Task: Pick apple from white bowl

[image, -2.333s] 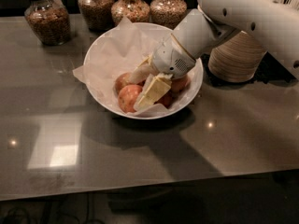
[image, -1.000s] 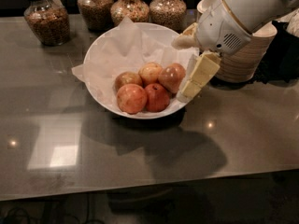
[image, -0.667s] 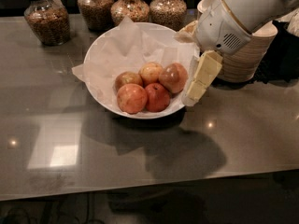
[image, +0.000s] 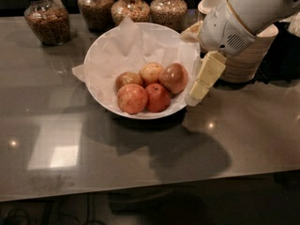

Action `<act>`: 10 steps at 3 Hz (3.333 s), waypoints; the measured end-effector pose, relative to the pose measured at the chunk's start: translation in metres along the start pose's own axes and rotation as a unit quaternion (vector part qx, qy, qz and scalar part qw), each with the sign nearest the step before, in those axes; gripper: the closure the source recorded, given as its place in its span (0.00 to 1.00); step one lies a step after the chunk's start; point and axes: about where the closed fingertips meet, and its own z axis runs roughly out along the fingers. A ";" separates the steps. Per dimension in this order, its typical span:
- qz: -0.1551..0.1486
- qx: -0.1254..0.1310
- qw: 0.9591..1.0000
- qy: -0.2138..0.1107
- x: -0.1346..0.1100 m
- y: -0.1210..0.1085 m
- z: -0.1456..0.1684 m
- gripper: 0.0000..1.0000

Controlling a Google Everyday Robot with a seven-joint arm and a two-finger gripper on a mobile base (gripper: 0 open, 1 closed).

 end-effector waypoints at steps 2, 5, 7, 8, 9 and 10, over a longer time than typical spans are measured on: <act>0.031 0.060 0.997 0.022 0.033 -0.033 -0.018 0.04; -0.009 0.052 0.998 0.019 0.024 -0.061 0.002 0.21; -0.024 0.038 0.999 0.013 0.020 -0.064 0.016 0.37; -0.024 0.028 0.999 0.012 0.024 -0.063 0.025 0.37; -0.027 0.003 1.000 0.010 0.023 -0.057 0.042 0.37; -0.030 -0.040 0.999 0.018 0.027 -0.042 0.073 0.41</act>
Offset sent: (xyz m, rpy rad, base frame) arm 0.0518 -0.0638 0.0001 -0.0426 -0.0869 -0.1912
